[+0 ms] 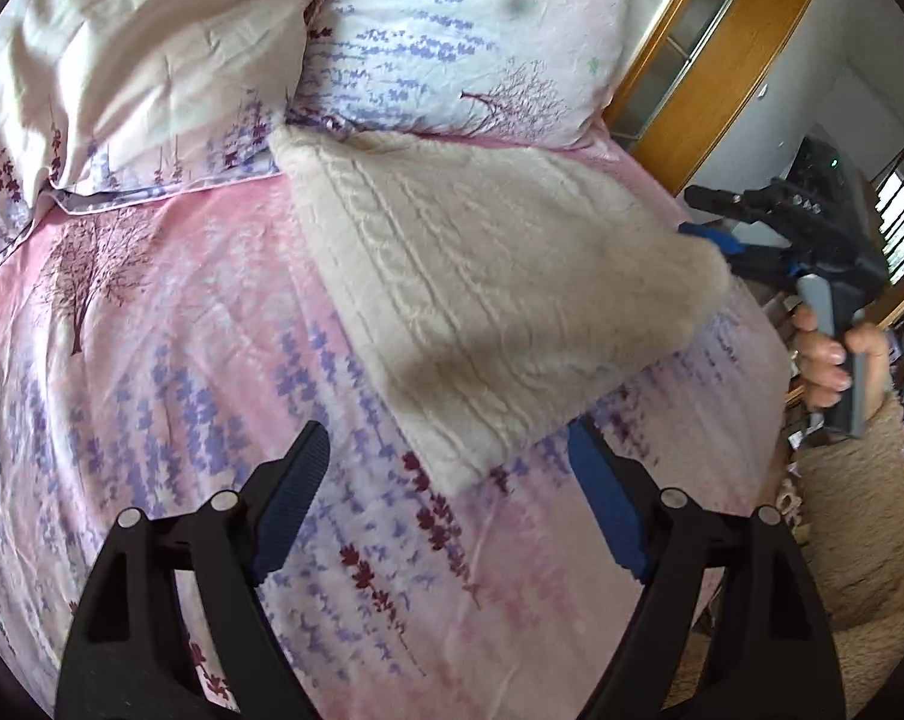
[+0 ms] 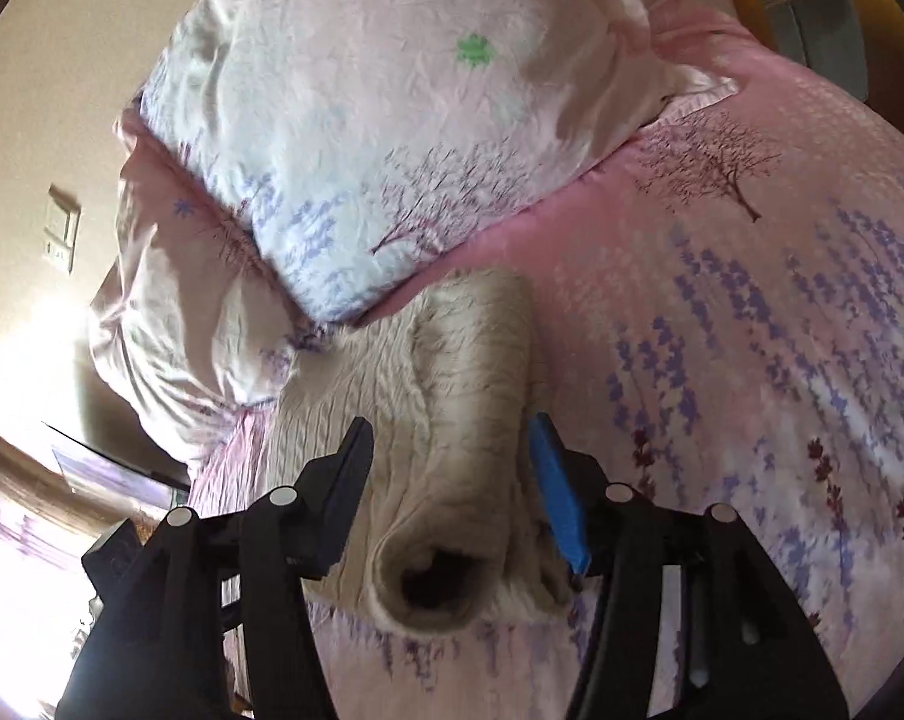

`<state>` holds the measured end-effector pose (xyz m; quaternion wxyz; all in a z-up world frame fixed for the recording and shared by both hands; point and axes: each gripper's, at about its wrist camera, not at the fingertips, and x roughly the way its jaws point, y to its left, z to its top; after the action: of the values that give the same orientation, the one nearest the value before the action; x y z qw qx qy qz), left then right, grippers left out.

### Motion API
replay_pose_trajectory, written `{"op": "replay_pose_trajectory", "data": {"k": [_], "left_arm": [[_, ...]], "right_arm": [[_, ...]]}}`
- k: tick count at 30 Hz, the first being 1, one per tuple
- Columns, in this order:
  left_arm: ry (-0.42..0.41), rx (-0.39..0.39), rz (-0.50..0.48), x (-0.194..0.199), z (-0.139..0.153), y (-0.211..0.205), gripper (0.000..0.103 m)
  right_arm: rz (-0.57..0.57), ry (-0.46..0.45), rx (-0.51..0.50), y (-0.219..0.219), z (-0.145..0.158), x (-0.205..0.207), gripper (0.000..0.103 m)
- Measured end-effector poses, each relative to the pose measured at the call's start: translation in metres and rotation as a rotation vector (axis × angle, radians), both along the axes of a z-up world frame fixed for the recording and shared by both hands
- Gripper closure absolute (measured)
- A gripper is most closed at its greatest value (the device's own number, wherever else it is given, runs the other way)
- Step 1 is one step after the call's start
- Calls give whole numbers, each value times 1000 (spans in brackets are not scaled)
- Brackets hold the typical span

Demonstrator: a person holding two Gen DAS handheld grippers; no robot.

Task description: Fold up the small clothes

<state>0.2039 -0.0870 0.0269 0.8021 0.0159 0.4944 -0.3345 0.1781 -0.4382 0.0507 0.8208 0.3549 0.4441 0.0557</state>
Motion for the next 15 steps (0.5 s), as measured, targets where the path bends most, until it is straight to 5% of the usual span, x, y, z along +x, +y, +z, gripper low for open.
{"op": "replay_pose_trajectory", "data": {"k": [4, 7, 11, 13, 15], "left_arm": [[46, -17, 5, -3, -11, -1, 37], [84, -25, 8, -1, -20, -6, 49], [114, -58, 21, 1, -26, -10, 64], [102, -60, 36, 2, -27, -10, 83], [122, -101, 43, 3, -26, -3, 88]], "right_arm": [[48, 62, -69, 19, -3, -2, 49], [51, 65, -91, 25, -8, -3, 66], [59, 37, -89, 25, -9, -9, 86], [37, 4, -106, 23, -4, -13, 88], [5, -58, -105, 18, 10, -18, 89]]}}
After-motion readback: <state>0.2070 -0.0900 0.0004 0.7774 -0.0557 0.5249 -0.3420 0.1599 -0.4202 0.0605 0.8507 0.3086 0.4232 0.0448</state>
